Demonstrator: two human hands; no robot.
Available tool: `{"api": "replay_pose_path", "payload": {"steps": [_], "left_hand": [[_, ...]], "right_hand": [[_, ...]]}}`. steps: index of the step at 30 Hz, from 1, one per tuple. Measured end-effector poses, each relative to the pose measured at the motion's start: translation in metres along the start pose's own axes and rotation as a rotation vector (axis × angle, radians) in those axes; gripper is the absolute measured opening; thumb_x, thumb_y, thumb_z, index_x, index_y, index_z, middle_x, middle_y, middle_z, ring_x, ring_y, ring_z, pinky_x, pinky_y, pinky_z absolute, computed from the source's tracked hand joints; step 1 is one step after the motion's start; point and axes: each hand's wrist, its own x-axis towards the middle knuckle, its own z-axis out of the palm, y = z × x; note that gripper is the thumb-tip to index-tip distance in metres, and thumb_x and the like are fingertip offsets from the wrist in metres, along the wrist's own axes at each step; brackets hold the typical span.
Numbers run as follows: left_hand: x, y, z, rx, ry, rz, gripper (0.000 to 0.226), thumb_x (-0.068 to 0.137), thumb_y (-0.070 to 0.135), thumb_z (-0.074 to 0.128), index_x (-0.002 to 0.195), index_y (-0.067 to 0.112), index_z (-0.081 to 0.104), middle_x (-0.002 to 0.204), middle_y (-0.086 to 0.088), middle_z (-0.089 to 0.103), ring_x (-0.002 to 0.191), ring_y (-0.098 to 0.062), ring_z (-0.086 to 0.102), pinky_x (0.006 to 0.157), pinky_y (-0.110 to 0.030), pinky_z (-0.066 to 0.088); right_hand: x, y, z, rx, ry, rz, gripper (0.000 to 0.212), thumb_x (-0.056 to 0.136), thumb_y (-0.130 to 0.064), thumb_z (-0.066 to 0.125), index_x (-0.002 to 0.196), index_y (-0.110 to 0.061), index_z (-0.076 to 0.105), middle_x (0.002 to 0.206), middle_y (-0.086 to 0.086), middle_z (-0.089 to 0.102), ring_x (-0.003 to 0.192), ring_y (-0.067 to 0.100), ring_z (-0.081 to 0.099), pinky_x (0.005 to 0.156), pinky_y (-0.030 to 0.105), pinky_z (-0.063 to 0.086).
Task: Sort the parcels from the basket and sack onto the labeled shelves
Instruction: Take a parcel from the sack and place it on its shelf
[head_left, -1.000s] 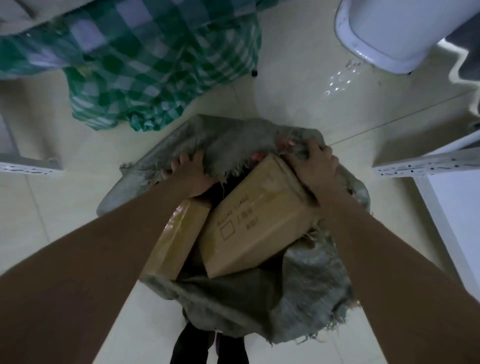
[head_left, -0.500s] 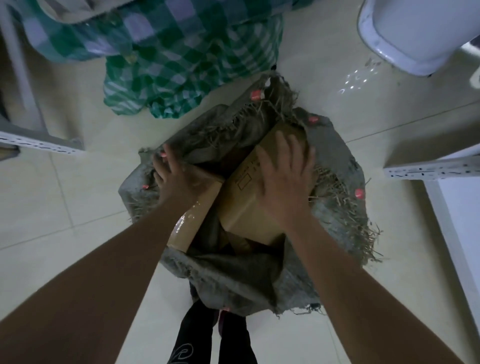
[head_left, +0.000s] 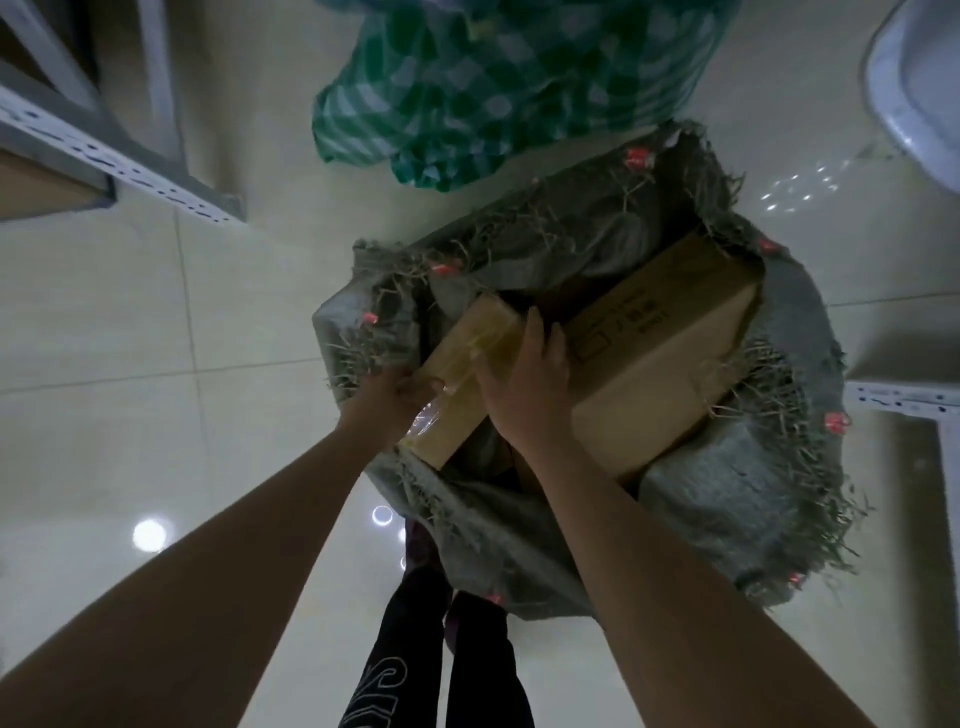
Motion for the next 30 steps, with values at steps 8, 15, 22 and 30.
{"api": "replay_pose_path", "payload": {"steps": [8, 15, 22, 30], "left_hand": [[-0.011, -0.015, 0.010, -0.114, -0.100, -0.002, 0.051, 0.097, 0.046, 0.047, 0.139, 0.018, 0.048, 0.128, -0.008, 0.057, 0.111, -0.022, 0.056, 0.088, -0.028, 0.043], [-0.030, -0.018, -0.012, -0.206, 0.017, 0.024, 0.031, 0.102, 0.035, 0.039, 0.115, 0.017, 0.061, 0.103, -0.002, 0.060, 0.096, -0.020, 0.056, 0.077, -0.028, 0.040], [-0.073, 0.006, -0.041, -0.428, -0.317, 0.107, 0.057, 0.081, 0.074, 0.045, 0.112, 0.032, 0.068, 0.118, 0.005, 0.068, 0.113, -0.017, 0.061, 0.105, -0.041, 0.041], [-0.132, 0.059, -0.057, -0.499, -0.644, -0.045, 0.051, 0.078, 0.062, 0.063, 0.110, 0.023, 0.064, 0.109, -0.003, 0.072, 0.104, -0.023, 0.068, 0.093, -0.036, 0.053]], "right_hand": [[0.021, -0.036, 0.029, 0.386, 0.005, 0.490, 0.129, 0.073, -0.051, 0.079, 0.150, -0.035, -0.023, 0.149, 0.015, 0.016, 0.124, 0.038, 0.043, 0.099, 0.049, 0.046], [0.000, -0.028, 0.001, 0.461, 0.002, 0.479, 0.131, 0.074, -0.041, 0.080, 0.148, -0.035, -0.028, 0.153, 0.015, 0.015, 0.129, 0.036, 0.039, 0.093, 0.042, 0.042], [-0.075, 0.018, -0.078, 0.857, -0.134, 0.412, 0.131, 0.059, -0.048, 0.088, 0.155, -0.036, 0.001, 0.143, -0.008, 0.045, 0.124, 0.018, 0.052, 0.101, 0.041, 0.048], [-0.105, 0.033, -0.129, 1.025, -0.442, 0.277, 0.133, 0.043, -0.044, 0.096, 0.153, -0.036, 0.020, 0.138, 0.008, 0.056, 0.123, 0.032, 0.057, 0.092, 0.050, 0.054]]}}
